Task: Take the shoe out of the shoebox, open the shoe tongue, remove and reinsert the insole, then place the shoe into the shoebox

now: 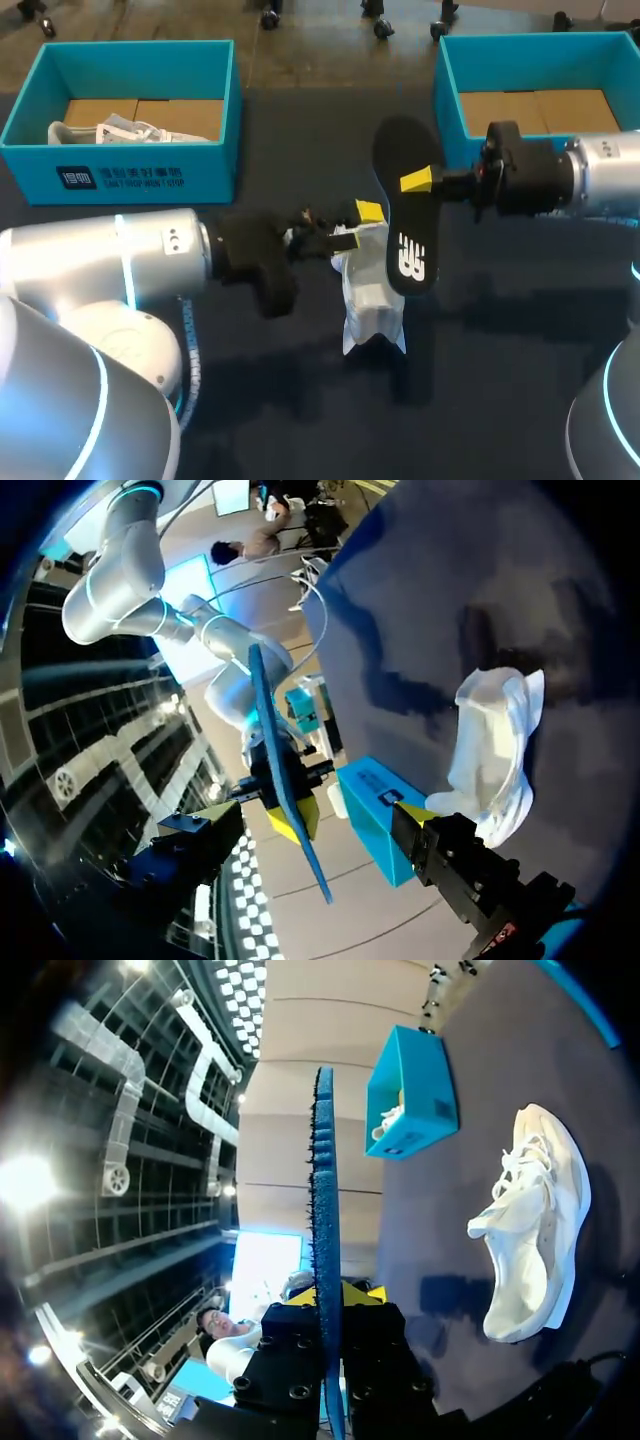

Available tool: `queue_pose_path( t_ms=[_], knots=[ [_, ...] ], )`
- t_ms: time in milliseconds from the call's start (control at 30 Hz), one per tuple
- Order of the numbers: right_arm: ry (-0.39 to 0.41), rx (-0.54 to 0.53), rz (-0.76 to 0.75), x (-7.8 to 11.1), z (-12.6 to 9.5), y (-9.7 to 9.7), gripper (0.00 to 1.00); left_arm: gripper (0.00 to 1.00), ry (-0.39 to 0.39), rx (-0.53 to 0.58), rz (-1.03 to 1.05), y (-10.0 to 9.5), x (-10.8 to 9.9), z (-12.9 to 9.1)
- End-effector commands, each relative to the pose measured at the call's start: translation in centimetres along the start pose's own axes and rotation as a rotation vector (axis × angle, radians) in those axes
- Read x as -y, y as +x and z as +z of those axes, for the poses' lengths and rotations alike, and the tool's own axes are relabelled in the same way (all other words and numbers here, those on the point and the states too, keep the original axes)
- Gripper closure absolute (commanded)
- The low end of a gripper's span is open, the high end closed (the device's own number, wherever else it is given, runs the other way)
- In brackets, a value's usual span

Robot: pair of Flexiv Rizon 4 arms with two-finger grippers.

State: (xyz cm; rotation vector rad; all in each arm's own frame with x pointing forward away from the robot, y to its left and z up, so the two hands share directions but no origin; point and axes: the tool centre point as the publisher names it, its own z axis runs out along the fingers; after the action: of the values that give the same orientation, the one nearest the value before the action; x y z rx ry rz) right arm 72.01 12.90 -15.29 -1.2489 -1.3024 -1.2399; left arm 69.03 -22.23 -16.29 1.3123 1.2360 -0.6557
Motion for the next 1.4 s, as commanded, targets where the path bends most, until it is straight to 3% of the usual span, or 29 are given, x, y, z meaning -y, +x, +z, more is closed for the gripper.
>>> queue_pose_path(
  t_ms=[33,367,933,1133,1400],
  knots=[
    [0.004,0.004,0.010,0.0,0.3,-0.5,1.00,0.00,0.082,-0.141,0.013,-0.7,-0.8,-1.6],
    [0.011,-0.009,0.021,0.0,0.9,-1.6,1.00,0.00,0.147,-0.269,0.000,-1.9,-2.4,-2.1],
    [0.041,0.017,0.054,-0.3,1.3,-1.9,1.00,0.00,0.160,-0.276,0.032,-2.1,-2.5,-2.1],
    [0.037,0.020,0.056,-0.4,1.3,-2.1,1.00,0.00,0.225,-0.525,0.059,-1.8,-2.3,-1.1],
    [0.038,0.022,0.055,-0.3,1.9,-2.6,1.00,0.00,0.221,-0.659,0.011,-2.5,-3.2,-0.3]
  ],
)
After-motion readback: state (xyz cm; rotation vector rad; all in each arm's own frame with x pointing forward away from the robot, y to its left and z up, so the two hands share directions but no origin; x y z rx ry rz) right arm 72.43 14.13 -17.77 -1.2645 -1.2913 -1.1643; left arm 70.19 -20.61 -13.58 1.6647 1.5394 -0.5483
